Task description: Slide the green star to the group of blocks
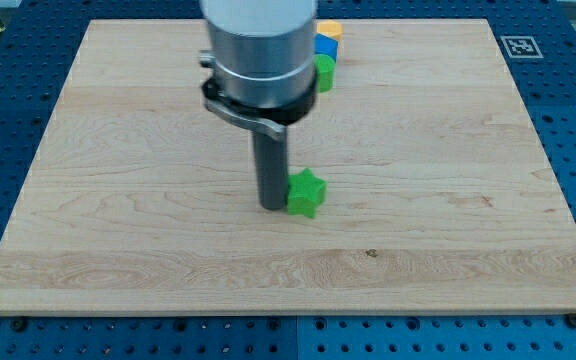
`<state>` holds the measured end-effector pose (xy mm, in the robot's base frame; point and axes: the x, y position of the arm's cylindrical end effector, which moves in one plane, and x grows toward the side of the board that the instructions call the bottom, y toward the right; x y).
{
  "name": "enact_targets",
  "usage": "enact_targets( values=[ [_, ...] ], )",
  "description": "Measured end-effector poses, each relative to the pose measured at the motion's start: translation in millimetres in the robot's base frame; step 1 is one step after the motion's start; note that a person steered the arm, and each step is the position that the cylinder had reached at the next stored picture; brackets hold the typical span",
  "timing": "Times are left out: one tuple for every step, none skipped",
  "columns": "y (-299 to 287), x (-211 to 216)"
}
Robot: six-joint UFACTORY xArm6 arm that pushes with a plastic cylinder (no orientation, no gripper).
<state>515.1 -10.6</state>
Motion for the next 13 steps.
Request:
enact_targets(
  values=[
    [33, 16],
    [62, 16],
    [102, 16],
    [130, 8],
    [132, -12],
    [130, -14],
    [117, 3],
    [98, 3],
    [98, -18],
    [91, -54],
    [78, -76],
    [53, -90],
    [26, -96]
  ],
)
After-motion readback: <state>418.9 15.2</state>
